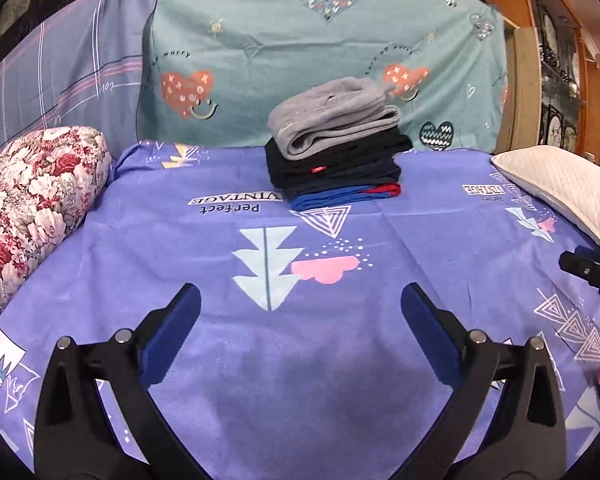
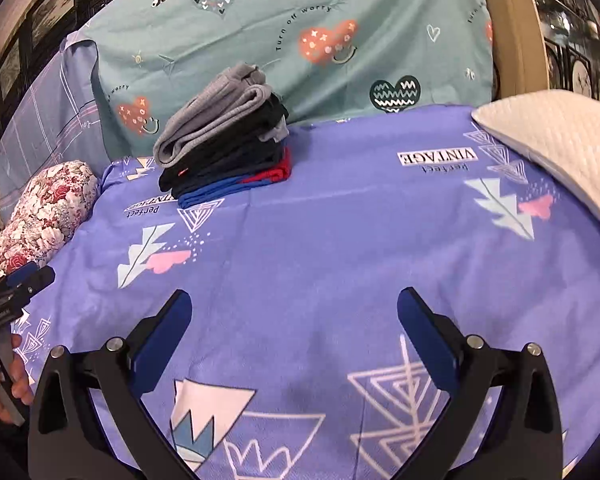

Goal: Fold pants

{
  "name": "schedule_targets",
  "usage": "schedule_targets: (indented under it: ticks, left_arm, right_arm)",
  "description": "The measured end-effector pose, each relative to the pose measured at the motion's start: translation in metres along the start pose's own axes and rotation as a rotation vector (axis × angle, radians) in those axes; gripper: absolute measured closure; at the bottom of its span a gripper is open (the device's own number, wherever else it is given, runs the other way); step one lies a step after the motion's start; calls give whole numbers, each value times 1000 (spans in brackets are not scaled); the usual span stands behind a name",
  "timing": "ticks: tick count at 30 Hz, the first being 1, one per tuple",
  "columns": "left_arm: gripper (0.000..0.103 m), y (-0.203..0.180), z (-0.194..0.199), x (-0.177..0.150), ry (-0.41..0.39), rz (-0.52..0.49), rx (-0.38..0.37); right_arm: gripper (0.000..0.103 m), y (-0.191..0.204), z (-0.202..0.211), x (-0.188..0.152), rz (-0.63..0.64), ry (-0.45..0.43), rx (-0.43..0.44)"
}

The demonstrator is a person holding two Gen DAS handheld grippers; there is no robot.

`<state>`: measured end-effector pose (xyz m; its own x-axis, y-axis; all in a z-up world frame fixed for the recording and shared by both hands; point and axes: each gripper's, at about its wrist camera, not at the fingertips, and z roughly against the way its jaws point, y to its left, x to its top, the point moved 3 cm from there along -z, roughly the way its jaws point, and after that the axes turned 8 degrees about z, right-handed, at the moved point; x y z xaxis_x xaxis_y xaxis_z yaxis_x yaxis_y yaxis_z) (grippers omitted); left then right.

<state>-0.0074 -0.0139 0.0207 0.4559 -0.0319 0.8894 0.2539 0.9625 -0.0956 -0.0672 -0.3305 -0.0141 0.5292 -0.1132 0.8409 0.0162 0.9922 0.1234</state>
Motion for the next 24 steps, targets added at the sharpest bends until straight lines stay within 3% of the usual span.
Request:
schedule_targets:
  ticks: [2,5,7,10,24]
  left_arm:
    - [2,-3,2,-4,1,-9,-13]
    - [2,3,-3,-9,-5,8,-11]
    - [2,4,-14,-14,49,27,-16]
    - [2,8,-17,-17,70,42,-12]
    - [2,13,-11,-15,17,67,33]
  right_arm:
    - [1,2,6,-6,63,-29,-50]
    - [1,6,14,-9,105,-79,-47]
    - [1,7,11,-12,119,-71,-63]
    - [1,9,7,-13,118,-54,-79]
    - [1,9,5,-14,133,-42,-73]
